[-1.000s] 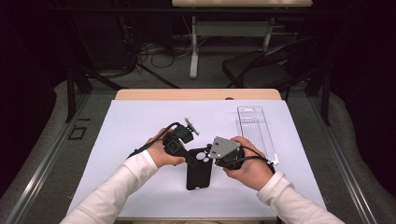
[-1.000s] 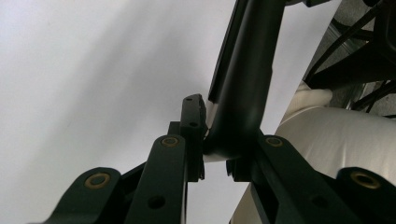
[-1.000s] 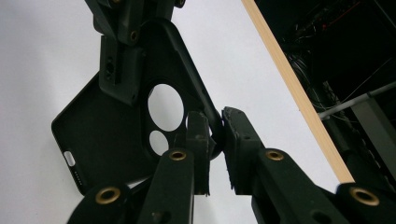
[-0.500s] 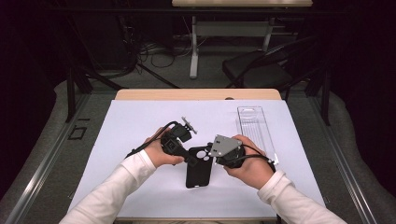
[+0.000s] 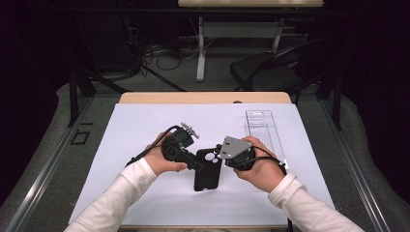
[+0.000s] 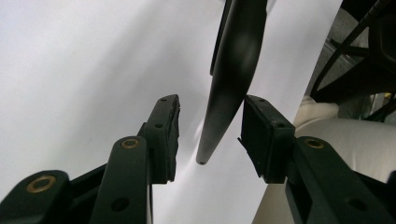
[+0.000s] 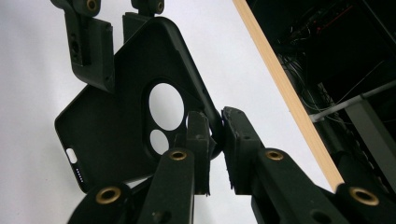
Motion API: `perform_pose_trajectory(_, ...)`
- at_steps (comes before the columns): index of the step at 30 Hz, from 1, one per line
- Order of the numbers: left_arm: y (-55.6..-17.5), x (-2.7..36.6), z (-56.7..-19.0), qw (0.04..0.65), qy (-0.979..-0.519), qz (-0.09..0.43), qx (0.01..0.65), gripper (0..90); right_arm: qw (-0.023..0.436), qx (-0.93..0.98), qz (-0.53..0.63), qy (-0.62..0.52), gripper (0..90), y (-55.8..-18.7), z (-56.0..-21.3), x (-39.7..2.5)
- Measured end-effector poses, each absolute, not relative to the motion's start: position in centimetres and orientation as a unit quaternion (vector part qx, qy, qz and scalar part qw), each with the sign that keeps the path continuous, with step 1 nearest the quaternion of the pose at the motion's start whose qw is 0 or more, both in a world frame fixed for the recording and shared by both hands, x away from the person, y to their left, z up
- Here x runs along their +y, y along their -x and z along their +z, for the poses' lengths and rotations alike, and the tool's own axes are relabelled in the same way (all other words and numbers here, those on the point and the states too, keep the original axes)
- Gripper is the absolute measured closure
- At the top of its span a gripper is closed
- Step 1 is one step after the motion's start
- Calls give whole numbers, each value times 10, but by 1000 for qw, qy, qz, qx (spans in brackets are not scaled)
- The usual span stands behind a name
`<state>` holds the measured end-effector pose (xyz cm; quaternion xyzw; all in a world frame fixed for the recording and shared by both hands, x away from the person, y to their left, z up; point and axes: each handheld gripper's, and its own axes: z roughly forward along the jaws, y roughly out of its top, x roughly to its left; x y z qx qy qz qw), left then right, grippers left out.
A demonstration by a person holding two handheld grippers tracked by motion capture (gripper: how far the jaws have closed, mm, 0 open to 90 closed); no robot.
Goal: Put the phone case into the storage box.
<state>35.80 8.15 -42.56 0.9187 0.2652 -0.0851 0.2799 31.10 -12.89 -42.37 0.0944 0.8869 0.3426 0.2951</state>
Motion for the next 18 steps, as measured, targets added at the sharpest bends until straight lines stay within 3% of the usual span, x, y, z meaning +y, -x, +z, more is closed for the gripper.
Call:
perform_pose_trajectory(10,-351,87,-428,315,-914,-66,248,528,306,881,349,-95,816,-312,-418,-134)
perform_pose_trajectory(18,-348,95,-437,345,-901,-41,259,402,312,878,352,-91,816,-312,-413,-140)
